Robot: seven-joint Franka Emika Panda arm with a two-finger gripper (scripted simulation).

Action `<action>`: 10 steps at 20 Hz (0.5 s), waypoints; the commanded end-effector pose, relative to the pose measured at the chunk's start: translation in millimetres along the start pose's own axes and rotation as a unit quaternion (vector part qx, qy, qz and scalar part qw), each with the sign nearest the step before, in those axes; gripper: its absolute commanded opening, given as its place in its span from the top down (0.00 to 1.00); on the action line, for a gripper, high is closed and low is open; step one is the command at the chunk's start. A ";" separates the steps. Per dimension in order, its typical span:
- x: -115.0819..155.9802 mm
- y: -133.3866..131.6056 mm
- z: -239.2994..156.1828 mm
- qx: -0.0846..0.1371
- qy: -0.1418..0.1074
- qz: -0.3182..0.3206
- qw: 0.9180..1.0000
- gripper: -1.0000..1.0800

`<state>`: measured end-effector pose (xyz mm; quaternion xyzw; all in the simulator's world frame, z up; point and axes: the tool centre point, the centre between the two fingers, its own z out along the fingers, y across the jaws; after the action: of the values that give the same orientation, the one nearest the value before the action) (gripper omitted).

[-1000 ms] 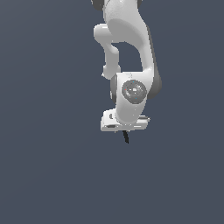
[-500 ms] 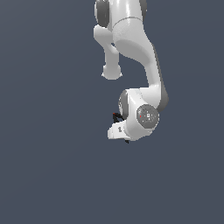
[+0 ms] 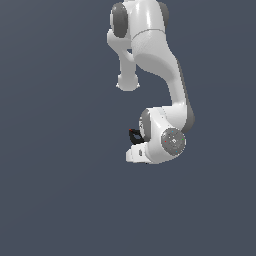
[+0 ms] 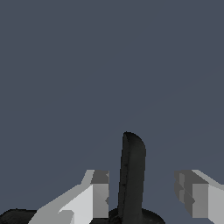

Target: Pick up the object and move it to a goal position.

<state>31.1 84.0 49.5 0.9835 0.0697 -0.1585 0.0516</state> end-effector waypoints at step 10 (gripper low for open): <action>-0.3 0.1 28.3 0.000 -0.001 0.000 1.000 0.38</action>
<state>23.5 80.8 26.9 0.9834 0.0698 -0.1593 0.0520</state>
